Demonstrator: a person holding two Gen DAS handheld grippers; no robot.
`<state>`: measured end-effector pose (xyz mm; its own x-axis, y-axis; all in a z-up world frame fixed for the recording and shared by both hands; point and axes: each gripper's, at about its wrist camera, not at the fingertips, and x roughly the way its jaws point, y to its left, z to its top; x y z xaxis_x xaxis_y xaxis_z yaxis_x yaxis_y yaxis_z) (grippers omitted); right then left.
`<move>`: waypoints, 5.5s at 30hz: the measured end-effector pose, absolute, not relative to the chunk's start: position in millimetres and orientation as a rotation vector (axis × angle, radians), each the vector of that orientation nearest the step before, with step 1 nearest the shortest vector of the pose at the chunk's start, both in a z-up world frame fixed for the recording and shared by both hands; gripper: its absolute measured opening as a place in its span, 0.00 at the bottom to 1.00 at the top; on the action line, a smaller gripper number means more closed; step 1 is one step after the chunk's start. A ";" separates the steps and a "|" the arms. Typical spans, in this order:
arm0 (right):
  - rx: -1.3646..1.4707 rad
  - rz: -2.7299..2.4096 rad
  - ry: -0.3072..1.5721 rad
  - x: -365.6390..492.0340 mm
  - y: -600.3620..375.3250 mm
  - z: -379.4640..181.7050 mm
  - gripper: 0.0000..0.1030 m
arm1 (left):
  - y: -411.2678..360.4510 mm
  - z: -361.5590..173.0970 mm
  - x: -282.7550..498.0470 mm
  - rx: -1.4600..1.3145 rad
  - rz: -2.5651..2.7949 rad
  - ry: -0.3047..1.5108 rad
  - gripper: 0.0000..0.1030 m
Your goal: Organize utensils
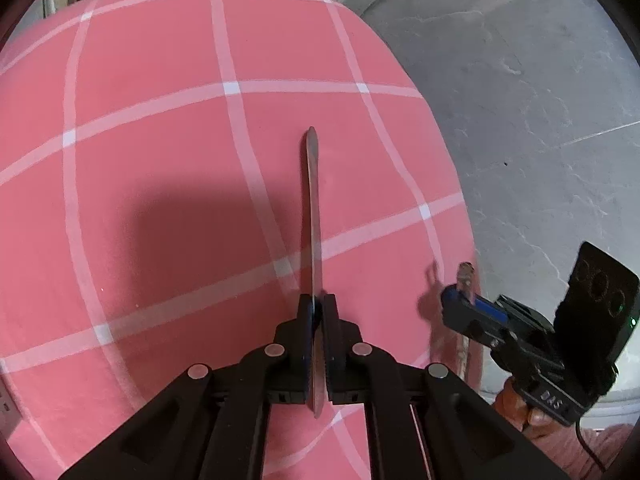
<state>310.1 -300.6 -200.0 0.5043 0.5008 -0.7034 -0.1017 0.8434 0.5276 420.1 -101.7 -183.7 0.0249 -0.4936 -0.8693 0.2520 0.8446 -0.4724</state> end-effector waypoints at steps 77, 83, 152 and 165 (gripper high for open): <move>0.381 0.790 0.181 356.5 -24.1 -106.8 0.11 | 179.7 -103.7 271.7 -0.573 -0.366 0.112 0.02; 0.357 0.801 0.181 353.4 -22.4 -107.6 0.11 | 178.2 -105.0 263.8 -0.551 -0.342 0.085 0.02; 0.195 0.349 0.293 223.6 -162.9 -10.1 0.85 | 105.8 6.3 184.7 -0.236 -0.152 0.311 0.98; 0.084 0.264 0.351 132.8 -216.3 3.2 0.94 | 55.4 0.3 107.8 -0.228 -0.066 0.372 0.99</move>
